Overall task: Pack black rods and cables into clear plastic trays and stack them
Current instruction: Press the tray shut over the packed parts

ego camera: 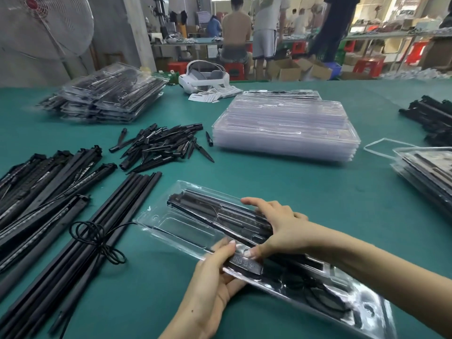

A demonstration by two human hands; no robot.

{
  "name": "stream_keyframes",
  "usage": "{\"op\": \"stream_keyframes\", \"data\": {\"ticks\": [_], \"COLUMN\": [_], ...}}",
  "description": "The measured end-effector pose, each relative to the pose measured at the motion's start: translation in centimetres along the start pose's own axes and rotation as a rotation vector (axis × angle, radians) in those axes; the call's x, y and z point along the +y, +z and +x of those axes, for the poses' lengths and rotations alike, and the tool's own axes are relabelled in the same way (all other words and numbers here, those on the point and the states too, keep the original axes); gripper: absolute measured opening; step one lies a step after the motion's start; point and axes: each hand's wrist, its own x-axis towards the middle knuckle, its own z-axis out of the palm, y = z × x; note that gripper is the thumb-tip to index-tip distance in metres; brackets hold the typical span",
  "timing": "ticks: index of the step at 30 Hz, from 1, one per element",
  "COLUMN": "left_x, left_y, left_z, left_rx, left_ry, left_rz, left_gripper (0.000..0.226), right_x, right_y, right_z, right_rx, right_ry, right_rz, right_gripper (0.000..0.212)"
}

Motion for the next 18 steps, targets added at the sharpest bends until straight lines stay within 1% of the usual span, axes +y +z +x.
{"op": "stream_keyframes", "data": {"ticks": [3, 7, 11, 16, 18], "left_x": [-0.1, 0.0, 0.0, 0.6, 0.8], "left_y": [-0.2, -0.2, 0.0, -0.2, -0.2], "left_z": [0.2, 0.4, 0.2, -0.2, -0.2], "left_rx": [0.002, -0.029, -0.023, -0.048, -0.06], "left_ry": [-0.025, -0.038, -0.044, -0.077, -0.097], "left_rz": [-0.019, -0.042, -0.04, -0.096, -0.116], "left_gripper": [0.016, 0.022, 0.019, 0.019, 0.019], "right_x": [-0.3, -0.7, -1.1, -0.1, 0.3], "right_y": [0.4, 0.6, 0.6, -0.4, -0.7], "right_z": [0.3, 1.3, 1.9, 1.3, 1.2], "right_rx": [0.019, -0.017, -0.051, -0.109, -0.146], "right_ry": [0.044, 0.115, 0.149, 0.068, 0.027], "right_rz": [-0.023, -0.04, -0.089, 0.049, 0.112], "right_gripper": [0.098, 0.098, 0.1, 0.099, 0.094]}}
